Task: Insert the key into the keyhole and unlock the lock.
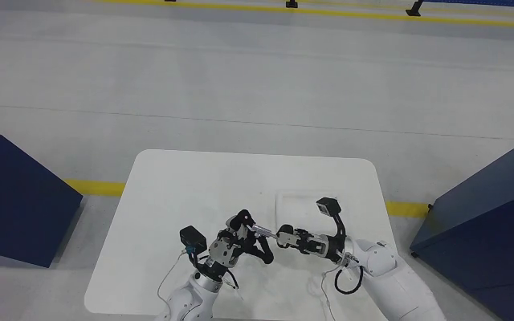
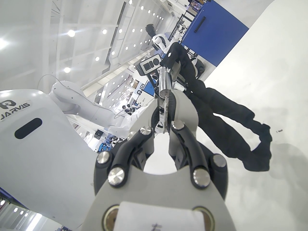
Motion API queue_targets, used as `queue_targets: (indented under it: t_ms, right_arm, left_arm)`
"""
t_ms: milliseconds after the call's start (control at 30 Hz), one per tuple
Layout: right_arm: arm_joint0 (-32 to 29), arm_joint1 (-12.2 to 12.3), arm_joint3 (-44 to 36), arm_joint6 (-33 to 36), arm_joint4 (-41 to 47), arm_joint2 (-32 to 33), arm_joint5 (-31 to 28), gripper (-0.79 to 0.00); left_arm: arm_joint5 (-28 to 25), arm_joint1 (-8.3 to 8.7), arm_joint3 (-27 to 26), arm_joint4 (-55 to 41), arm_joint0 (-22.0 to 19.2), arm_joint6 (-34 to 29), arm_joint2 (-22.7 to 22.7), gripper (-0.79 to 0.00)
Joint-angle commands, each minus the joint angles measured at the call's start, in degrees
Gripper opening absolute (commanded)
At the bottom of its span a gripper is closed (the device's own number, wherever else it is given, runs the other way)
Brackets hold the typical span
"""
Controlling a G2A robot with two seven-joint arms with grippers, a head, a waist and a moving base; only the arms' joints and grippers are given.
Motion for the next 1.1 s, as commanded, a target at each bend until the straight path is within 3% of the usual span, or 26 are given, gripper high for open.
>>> queue_targets:
  t_ms: [0,400,433,467,867,1067]
  right_arm:
    - [-0.01,0.02,0.0,-0.21,-0.23,-0.04,-0.21,-0.785]
    - [-1.92,0.4,-2.04,-4.16,-6.24,1.68,-1.87,-0.785]
    - [-2.12,0.43,-2.29,-4.27,-6.24,1.72,-1.65,-0.606]
    - [-2.31,0.46,-2.46,-4.32,-6.23,1.77,-1.48,-0.542]
    - [-3.13,0.61,-2.41,-2.85,-3.4,1.36,-1.18,-0.57]
    - [-3.0,0.53,-1.8,-2.67,-2.39,1.09,-1.41,-0.693]
  left_arm:
    - [0.0,0.0,0.0,0.0,0.0,0.0,0.0,-0.785]
    - [0.0,0.0,0.0,0.0,0.0,0.0,0.0,-0.785]
    - [0.0,0.0,0.0,0.0,0.0,0.0,0.0,-0.785]
    - [0.0,0.0,0.0,0.0,0.0,0.0,0.0,-0.785]
    - [0.0,0.0,0.0,0.0,0.0,0.0,0.0,-0.785]
    - [0.0,0.0,0.0,0.0,0.0,0.0,0.0,-0.785]
